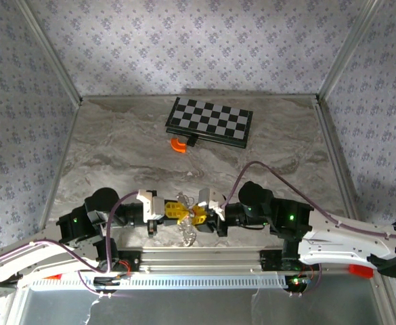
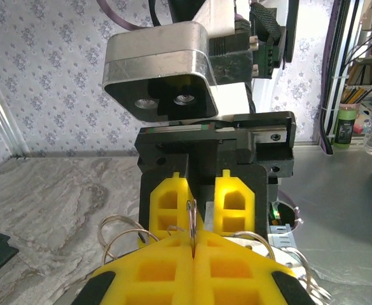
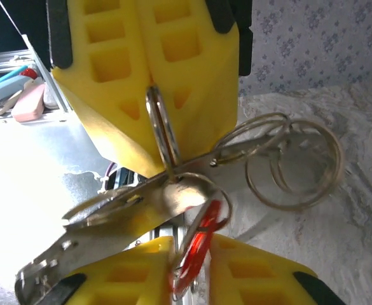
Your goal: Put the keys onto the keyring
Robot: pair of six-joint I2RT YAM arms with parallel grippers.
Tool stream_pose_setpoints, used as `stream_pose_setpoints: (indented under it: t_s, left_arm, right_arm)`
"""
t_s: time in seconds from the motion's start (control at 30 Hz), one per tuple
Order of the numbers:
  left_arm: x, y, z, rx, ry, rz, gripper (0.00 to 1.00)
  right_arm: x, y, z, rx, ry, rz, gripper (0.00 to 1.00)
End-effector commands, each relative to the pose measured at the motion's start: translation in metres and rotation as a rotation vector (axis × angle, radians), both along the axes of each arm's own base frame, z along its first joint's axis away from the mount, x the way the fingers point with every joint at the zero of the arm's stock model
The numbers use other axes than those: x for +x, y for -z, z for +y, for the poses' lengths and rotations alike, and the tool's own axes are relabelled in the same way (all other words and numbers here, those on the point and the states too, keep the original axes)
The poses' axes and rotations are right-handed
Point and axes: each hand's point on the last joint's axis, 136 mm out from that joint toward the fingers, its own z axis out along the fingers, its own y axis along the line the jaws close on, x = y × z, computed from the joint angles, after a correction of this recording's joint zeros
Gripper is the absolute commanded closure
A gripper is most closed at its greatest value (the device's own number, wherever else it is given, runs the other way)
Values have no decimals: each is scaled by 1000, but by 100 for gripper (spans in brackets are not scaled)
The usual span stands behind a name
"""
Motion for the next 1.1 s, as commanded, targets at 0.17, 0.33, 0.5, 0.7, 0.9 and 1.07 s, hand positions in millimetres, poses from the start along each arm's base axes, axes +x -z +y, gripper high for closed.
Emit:
stream_pose_setpoints:
  t_s: [0.17, 0.33, 0.5, 0.7, 0.9, 1.07]
  left_arm:
    - [-1, -20, 7, -81, -13, -18, 100]
    - [0, -21, 9, -82, -18, -19, 100]
    - [0, -19, 10, -78, -25, -21, 100]
    - [4, -12, 8, -45, -40, -19, 100]
    - [7, 0, 1, 5, -43, -11, 100]
    - [8, 5, -3, 32, -40, -12, 100]
  right_arm:
    - [6, -8, -3, 46, 50, -22, 93]
    - [10, -6, -8, 30, 73, -33, 98]
    - [14, 1, -16, -49, 120, -74, 100]
    - [14, 9, -20, -168, 140, -143, 100]
    - [14, 1, -20, -160, 151, -155, 100]
    - [14, -4, -20, -164, 152, -146, 100]
